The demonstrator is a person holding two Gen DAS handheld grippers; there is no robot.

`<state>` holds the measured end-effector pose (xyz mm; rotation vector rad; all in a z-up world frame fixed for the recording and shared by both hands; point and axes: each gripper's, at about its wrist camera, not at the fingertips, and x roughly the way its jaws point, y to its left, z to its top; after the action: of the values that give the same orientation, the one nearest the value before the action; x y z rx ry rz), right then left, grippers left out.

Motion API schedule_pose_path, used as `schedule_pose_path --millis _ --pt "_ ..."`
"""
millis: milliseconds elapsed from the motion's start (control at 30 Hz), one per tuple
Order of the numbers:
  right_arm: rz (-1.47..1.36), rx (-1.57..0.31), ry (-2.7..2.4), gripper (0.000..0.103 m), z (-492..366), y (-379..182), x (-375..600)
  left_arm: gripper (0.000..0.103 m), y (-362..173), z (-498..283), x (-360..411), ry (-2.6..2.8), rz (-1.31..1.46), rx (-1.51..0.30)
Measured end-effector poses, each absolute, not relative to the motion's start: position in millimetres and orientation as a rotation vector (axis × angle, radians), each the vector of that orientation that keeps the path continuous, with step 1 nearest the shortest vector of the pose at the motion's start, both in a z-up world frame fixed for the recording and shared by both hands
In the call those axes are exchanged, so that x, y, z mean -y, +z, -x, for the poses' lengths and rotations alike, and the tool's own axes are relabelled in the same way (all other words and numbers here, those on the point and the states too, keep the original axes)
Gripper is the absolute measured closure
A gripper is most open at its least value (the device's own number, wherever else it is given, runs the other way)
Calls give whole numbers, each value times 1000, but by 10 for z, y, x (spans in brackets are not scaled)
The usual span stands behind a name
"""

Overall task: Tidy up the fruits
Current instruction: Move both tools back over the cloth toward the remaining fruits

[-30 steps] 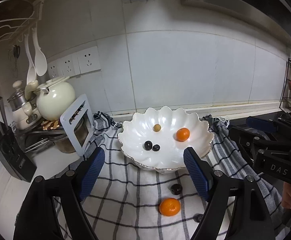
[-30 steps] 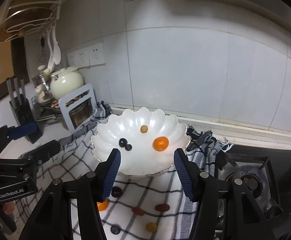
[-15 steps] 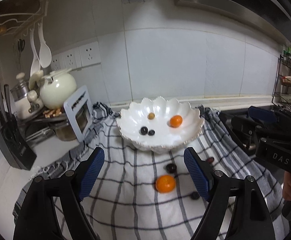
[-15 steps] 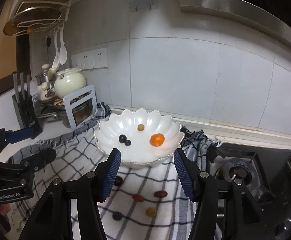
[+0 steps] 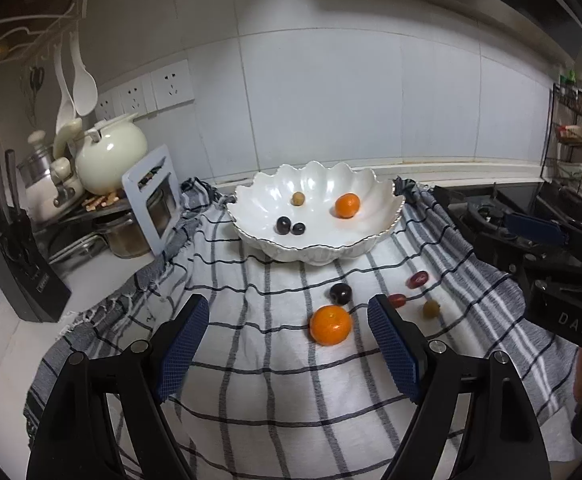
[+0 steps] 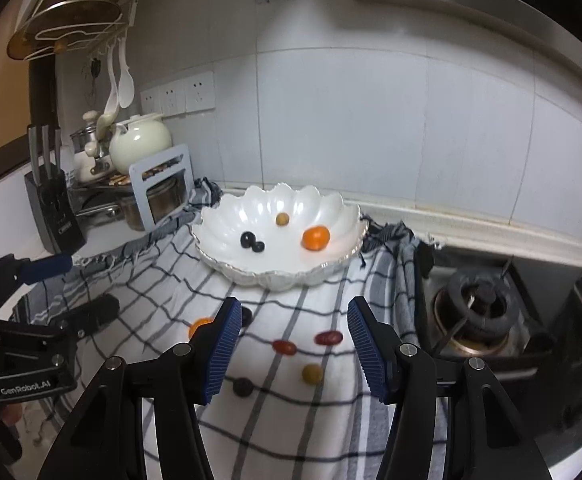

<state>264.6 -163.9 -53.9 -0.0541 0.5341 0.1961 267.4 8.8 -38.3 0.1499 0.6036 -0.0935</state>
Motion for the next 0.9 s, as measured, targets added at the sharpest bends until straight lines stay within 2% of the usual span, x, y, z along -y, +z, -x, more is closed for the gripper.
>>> schedule_pose_path --millis 333,500,900 --pt "45 -587 168 47 -2710 -790 1677 22 -594 -2806 -27 -130 -166 -644" --pt "47 -625 163 48 -2777 -922 1667 26 -722 -2912 3 -158 -165 -680" --pt "34 -724 168 63 -2987 -1240 1685 33 -988 -3146 69 -211 -157 -750"
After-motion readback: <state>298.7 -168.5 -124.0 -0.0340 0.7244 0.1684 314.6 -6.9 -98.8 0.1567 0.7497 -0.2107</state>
